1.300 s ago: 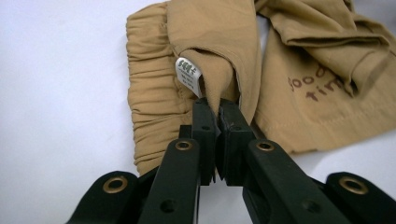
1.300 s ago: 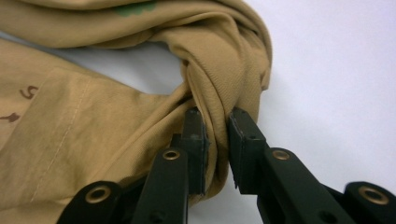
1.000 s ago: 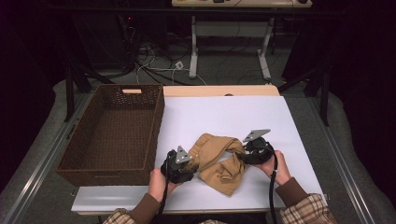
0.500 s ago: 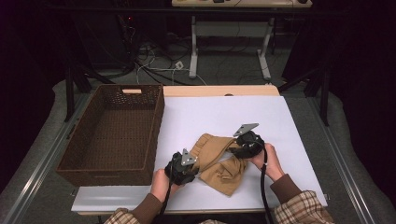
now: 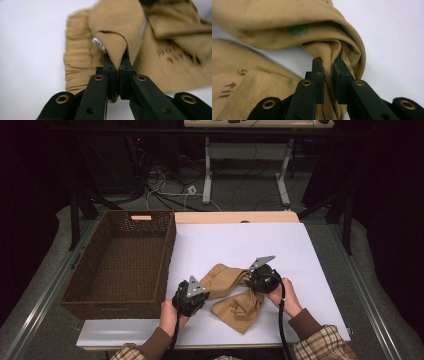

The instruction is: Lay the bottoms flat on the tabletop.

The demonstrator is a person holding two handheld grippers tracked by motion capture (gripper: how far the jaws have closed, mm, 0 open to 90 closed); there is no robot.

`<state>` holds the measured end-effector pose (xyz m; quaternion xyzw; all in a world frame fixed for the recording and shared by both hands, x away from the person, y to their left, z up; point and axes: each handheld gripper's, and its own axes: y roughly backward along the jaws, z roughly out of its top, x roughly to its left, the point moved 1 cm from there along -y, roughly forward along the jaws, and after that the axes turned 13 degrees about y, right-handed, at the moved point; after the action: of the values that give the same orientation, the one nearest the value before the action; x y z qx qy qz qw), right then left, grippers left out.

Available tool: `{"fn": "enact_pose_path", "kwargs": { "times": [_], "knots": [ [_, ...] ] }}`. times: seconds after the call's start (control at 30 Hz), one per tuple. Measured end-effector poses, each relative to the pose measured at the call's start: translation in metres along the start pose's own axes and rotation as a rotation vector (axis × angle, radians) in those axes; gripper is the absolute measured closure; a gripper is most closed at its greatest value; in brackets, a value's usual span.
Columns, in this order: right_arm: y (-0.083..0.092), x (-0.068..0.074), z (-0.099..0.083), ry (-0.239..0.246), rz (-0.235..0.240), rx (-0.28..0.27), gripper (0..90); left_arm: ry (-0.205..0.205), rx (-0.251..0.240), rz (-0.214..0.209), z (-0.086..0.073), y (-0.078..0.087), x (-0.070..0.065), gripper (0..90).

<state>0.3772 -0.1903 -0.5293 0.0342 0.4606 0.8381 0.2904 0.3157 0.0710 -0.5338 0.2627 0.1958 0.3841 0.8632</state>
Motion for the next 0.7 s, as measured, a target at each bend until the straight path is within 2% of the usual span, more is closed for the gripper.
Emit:
{"fn": "enact_pose_path", "kwargs": {
  "times": [0.07,0.13,0.2,0.33,0.5,0.57,0.63,0.7],
  "knots": [
    [0.001,0.006,0.001,0.005,0.014,-0.001,81.6,0.003,-0.022,0.020,0.002,0.004,0.003,87.0],
    [0.000,0.010,0.001,0.029,0.011,0.010,80.6,0.014,-0.017,0.024,0.002,0.003,0.005,86.9],
    [-0.001,0.009,0.001,0.037,0.006,0.008,75.7,0.018,-0.001,0.029,0.000,-0.002,0.007,86.8],
    [0.002,0.004,-0.001,0.035,0.002,-0.031,64.4,0.019,0.012,0.033,-0.001,-0.005,0.009,86.6],
    [0.005,0.006,0.004,0.076,-0.047,-0.057,48.7,0.030,0.020,0.033,-0.002,-0.009,0.011,85.7],
    [0.005,0.006,0.008,0.098,-0.071,-0.045,43.5,0.027,0.027,0.035,-0.002,-0.010,0.011,85.3],
    [0.004,0.005,0.012,0.080,-0.067,-0.055,41.4,0.021,0.024,0.040,-0.002,-0.011,0.011,85.1],
    [0.002,0.006,0.015,0.086,-0.061,-0.057,40.9,0.020,0.025,0.043,-0.002,-0.012,0.011,84.6]
  ]
}}
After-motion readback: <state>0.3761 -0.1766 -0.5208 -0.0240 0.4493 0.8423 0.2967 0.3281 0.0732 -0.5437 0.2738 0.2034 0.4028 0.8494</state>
